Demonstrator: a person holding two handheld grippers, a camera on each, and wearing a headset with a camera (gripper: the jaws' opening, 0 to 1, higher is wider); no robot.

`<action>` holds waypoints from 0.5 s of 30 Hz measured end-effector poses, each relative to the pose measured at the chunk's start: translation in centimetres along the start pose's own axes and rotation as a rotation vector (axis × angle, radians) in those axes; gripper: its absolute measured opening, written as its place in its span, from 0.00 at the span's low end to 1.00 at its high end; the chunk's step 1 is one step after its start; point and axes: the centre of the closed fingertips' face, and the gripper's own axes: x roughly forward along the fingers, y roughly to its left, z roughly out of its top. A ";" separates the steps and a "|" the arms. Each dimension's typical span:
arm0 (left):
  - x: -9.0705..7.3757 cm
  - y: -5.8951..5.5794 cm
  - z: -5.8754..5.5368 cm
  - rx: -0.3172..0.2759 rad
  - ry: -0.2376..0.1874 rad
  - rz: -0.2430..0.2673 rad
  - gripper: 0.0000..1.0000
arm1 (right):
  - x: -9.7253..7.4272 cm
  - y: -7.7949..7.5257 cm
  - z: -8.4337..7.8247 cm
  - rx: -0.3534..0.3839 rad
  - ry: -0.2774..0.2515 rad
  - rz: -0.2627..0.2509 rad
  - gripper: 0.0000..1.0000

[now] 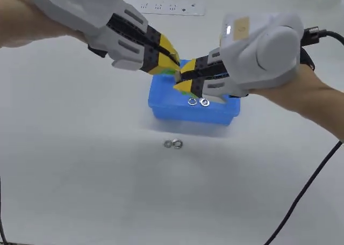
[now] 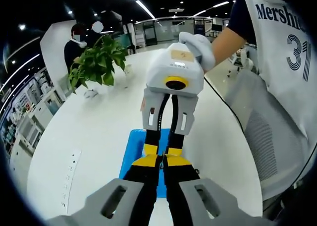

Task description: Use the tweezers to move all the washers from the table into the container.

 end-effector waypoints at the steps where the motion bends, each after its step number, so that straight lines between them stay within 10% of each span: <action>1: 0.2 0.1 -0.3 -0.005 0.004 -0.004 0.07 | 0.3 -0.1 -0.3 0.007 0.001 0.004 0.10; 15: 2.7 1.2 -3.4 -0.072 0.002 -0.020 0.07 | 2.3 -0.2 -4.1 0.066 0.047 0.033 0.10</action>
